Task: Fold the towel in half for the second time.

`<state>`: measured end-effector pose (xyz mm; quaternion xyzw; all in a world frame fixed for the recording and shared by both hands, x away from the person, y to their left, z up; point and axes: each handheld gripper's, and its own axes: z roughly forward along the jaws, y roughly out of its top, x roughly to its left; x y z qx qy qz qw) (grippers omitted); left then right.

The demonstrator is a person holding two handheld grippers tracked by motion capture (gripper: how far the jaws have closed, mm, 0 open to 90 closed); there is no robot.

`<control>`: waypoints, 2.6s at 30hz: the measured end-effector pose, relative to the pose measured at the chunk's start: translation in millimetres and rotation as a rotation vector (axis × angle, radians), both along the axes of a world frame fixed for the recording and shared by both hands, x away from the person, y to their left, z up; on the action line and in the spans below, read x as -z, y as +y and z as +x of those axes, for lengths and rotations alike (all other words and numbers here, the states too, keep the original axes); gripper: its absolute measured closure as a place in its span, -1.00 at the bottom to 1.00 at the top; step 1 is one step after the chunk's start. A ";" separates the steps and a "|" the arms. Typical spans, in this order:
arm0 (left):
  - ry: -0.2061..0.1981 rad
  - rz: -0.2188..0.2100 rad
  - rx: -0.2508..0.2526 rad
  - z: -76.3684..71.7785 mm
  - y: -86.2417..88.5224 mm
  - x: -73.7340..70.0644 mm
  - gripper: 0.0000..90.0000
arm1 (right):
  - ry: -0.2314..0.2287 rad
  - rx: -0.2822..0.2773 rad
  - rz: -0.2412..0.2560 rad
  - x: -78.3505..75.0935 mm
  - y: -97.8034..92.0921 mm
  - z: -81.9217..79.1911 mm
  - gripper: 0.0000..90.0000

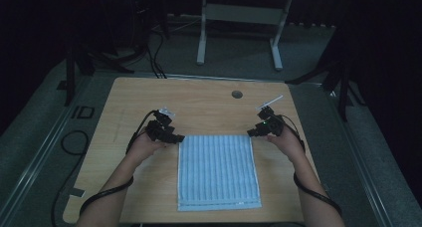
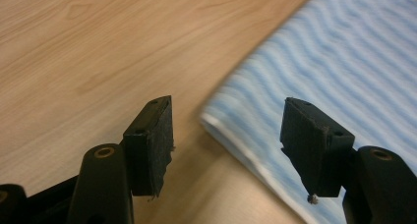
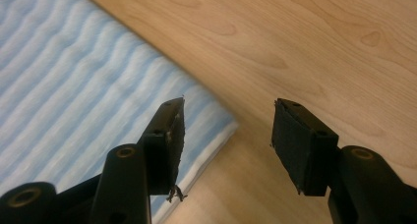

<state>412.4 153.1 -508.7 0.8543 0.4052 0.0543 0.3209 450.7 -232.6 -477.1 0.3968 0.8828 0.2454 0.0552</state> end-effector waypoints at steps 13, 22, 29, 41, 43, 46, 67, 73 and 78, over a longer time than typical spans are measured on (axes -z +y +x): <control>0.116 -0.035 0.031 20.2 -9.1 25.9 0.07 | 0.128 -0.017 -0.091 38.1 17.3 22.0 0.22; 0.086 0.005 0.049 19.7 -19.7 26.2 0.89 | 0.146 -0.053 -0.114 42.2 23.8 20.5 0.88; -0.004 -0.041 -0.003 21.5 -18.8 -0.6 0.94 | 0.075 -0.026 -0.098 25.7 19.7 23.4 0.93; -0.095 -0.123 0.061 -20.3 -2.2 -45.5 0.93 | -0.106 -0.105 -0.029 -38.6 8.3 -26.5 0.93; -0.114 -0.129 0.081 -35.1 -0.7 -49.8 0.93 | -0.129 -0.125 -0.013 -45.4 6.4 -42.0 0.93; -0.133 -0.132 0.107 -59.5 1.0 -54.1 0.93 | -0.159 -0.138 -0.007 -50.3 4.6 -59.5 0.93; -0.066 -0.159 0.225 -170.9 -0.7 -12.3 0.92 | -0.140 -0.187 0.073 -8.2 -16.1 -190.9 0.92; -0.019 -0.158 0.248 -174.8 1.3 -11.1 0.31 | -0.081 -0.168 0.061 6.6 -26.4 -199.9 0.54; -0.058 -0.149 0.249 -169.9 -6.7 -15.4 0.18 | -0.123 -0.140 0.089 -1.4 -24.1 -187.7 0.48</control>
